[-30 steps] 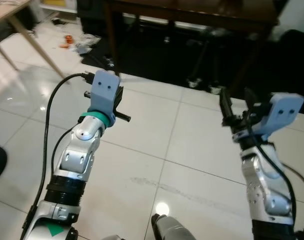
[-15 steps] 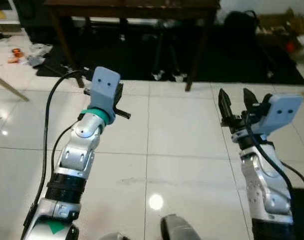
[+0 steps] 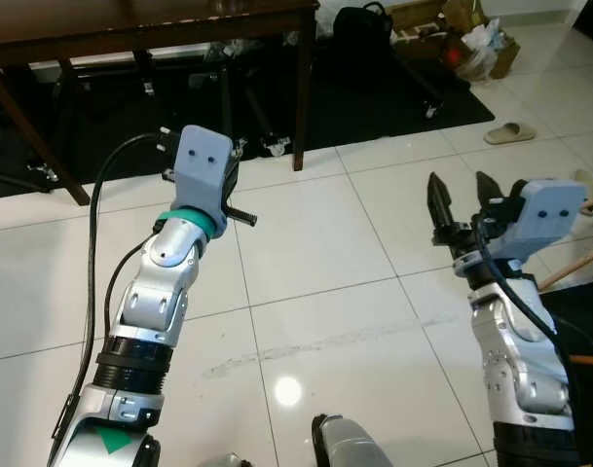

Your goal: Setting the table

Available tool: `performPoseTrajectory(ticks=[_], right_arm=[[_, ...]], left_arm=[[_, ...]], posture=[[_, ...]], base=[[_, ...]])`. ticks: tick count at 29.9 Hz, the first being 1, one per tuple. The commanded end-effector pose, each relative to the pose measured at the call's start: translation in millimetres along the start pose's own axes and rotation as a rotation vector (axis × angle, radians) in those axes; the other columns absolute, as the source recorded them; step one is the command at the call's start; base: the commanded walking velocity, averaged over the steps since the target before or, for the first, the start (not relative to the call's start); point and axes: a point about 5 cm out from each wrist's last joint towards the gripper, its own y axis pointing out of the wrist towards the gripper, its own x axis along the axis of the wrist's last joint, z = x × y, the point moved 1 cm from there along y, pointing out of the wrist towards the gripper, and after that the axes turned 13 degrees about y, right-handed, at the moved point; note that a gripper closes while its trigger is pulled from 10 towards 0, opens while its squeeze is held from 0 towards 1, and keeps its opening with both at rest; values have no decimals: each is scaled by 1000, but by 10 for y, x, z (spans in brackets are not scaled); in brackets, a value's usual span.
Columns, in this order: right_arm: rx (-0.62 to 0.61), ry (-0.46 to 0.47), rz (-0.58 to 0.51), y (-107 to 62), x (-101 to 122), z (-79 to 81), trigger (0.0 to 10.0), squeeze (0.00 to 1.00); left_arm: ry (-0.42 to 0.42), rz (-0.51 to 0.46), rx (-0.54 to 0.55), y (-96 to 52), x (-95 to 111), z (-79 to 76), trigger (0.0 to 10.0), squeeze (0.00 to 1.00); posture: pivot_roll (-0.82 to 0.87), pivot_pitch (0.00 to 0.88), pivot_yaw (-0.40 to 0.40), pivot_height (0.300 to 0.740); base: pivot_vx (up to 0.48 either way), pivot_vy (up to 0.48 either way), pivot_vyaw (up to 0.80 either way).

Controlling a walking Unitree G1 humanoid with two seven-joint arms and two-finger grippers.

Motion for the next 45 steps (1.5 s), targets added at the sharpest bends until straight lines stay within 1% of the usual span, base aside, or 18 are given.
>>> performPoseTrajectory(ticks=[1, 4, 8, 15, 19, 25, 44, 45], right_arm=[[15, -3, 12, -2, -28, 40, 10000, 0], [24, 3, 19, 9, -57, 80, 10000, 0], [27, 12, 44, 5, -160, 134, 10000, 0], [27, 23, 66, 3, -242, 167, 10000, 0], [14, 27, 67, 22, -245, 153, 10000, 0], [-41, 28, 51, 35, -196, 25, 10000, 0], [-65, 15, 43, 38, -186, -15, 10000, 0], [-59, 8, 42, 46, -183, -10, 10000, 0]], left_arm=[[21, 14, 21, 10, -28, 28, 10000, 63], [29, 18, 36, 19, -35, 34, 10000, 51], [31, 22, 30, 0, -61, 18, 10000, 47], [30, 28, 18, -23, -89, -9, 10000, 43], [31, 25, 13, -26, -91, -22, 10000, 43], [35, 21, -3, -18, -90, -35, 10000, 43], [38, 5, -50, 6, -67, -95, 10000, 43], [38, 3, -51, 7, -64, -97, 10000, 39]], posture=[[-60, 0, 76, 740], [-59, 0, 73, 740], [-57, 0, 70, 740], [-51, 0, 67, 740], [-50, 0, 67, 740], [-58, 0, 75, 740], [-66, 0, 82, 740], [-66, 0, 82, 740]], base=[[472, 0, 0], [472, 0, 0], [480, 0, 0], [479, 0, 0], [478, 0, 0], [479, 0, -800], [477, 0, -800], [480, 0, 0]])
